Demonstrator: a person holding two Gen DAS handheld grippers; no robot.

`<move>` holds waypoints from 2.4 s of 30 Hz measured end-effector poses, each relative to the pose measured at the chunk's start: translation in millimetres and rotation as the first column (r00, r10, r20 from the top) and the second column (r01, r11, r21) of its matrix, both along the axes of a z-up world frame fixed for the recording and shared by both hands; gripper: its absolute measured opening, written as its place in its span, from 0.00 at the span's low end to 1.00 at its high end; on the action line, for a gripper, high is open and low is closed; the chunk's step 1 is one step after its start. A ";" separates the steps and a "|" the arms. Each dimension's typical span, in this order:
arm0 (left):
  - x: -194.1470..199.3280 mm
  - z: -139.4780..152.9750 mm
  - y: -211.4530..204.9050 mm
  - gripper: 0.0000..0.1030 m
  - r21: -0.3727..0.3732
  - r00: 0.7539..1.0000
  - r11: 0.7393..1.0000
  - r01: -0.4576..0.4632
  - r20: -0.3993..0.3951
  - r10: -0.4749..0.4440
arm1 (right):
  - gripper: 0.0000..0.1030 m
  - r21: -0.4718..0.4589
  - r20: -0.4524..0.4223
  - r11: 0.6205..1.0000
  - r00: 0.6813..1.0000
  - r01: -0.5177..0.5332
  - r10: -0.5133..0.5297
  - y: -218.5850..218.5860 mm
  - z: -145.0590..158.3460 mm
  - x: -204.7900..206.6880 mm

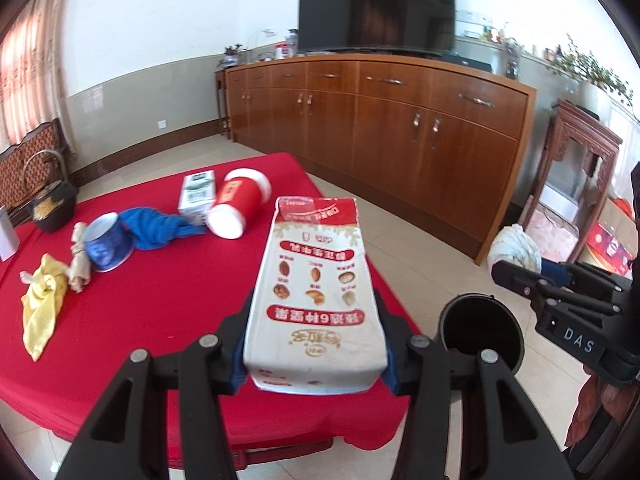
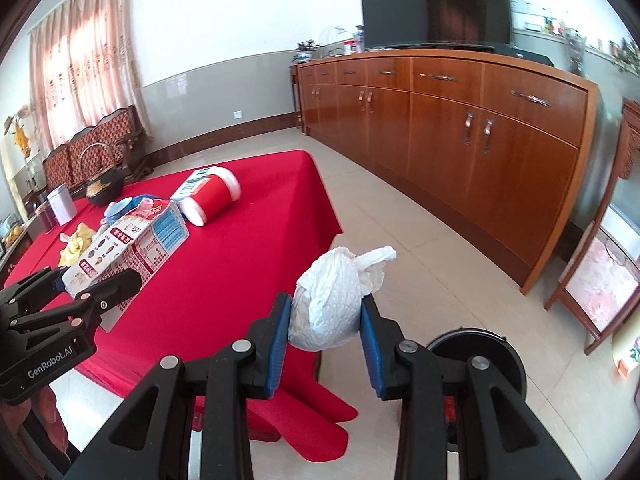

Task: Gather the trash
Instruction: 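Carry the white bag and snack box over the black bin with both tools, then open both tools to drop the bag and box into the bin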

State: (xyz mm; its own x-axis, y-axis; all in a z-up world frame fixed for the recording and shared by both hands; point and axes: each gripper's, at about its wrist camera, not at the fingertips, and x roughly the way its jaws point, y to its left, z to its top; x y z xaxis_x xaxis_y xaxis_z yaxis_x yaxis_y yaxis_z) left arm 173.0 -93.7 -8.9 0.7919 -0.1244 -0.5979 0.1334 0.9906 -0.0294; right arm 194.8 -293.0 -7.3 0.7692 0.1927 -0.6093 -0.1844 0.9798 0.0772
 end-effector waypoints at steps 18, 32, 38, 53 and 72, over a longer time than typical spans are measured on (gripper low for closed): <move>20.1 -20.0 -103.6 0.50 0.026 0.986 0.987 0.158 -0.059 -0.157 | 0.35 0.017 -0.044 0.992 0.991 0.125 -0.124 -108.4 -32.1 -2.7; 32.9 -63.4 -193.0 0.50 -0.009 0.935 0.949 0.316 -0.169 -0.312 | 0.35 -0.017 -0.153 0.979 0.967 0.204 -0.205 -194.5 -86.2 -5.1; 40.6 -87.4 -222.1 0.50 -0.017 0.904 0.930 0.367 -0.230 -0.361 | 0.35 -0.066 -0.204 0.984 0.964 0.163 -0.173 -211.6 -115.4 6.0; 72.6 -158.2 -262.7 0.50 -0.077 0.809 0.908 0.412 -0.428 -0.403 | 0.35 -0.096 -0.358 0.995 0.932 0.027 -0.060 -245.9 -205.1 46.3; 73.1 -147.3 -243.9 1.00 0.051 0.886 0.945 0.322 -0.370 -0.281 | 1.00 -0.250 -0.391 0.955 0.886 0.161 -0.251 -262.8 -236.6 47.3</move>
State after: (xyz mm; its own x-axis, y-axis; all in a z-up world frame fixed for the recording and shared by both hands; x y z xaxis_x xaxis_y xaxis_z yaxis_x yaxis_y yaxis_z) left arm 246.1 -337.5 -156.2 0.4610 -0.2422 -0.8537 0.4270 0.9039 -0.0259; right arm 242.0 -555.8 -243.8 0.4466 -0.1056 -0.8885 0.0279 0.9942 -0.1042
